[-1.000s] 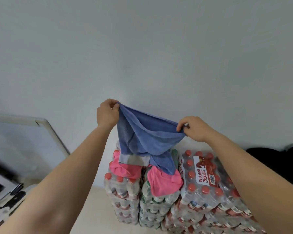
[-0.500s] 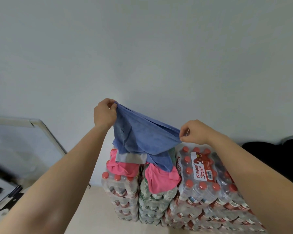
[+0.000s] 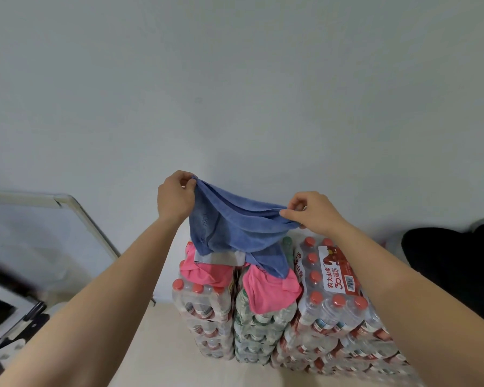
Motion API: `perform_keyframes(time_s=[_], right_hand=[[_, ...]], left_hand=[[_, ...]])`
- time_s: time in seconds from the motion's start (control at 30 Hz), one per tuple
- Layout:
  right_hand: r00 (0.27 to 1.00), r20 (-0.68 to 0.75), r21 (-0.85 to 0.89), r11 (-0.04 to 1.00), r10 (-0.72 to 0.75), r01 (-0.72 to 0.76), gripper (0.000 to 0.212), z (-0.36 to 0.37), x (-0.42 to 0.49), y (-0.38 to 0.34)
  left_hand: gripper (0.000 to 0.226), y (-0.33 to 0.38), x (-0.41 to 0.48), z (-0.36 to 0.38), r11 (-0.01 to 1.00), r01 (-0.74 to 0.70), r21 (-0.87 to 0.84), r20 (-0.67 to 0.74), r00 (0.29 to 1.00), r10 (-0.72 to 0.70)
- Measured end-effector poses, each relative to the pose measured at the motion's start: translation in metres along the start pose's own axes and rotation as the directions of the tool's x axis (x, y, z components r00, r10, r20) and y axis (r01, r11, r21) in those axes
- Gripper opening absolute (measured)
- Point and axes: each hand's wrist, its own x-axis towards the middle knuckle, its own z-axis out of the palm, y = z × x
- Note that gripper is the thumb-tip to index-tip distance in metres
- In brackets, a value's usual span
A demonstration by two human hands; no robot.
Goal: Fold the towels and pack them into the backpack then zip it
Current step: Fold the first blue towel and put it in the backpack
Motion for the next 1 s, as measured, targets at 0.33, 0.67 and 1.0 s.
perform_keyframes(time_s=[0.33,0.67,1.0], right_hand=[[1.0,-0.005,-0.202,0.979,0.029,-0.03,0.002,0.0,-0.003,0.012],[0.998,0.042,-0.104,0.994,-0.041,0.045,0.004,-0.018,-0.006,0.004],[0.996,0.075,-0.37,0.929,0.055,-0.024,0.008,-0.027,-0.002,0.006]], left_hand=[[0.019,-0.015,-0.01,-0.009,1.0,0.004,0.013,0.015,1.0,-0.004],[0.02,-0.009,-0.016,-0.003,0.999,-0.007,0.031,0.016,1.0,0.006],[0.02,0.0,-0.004,-0.004,0.996,0.023,0.081,-0.037,0.999,-0.02]])
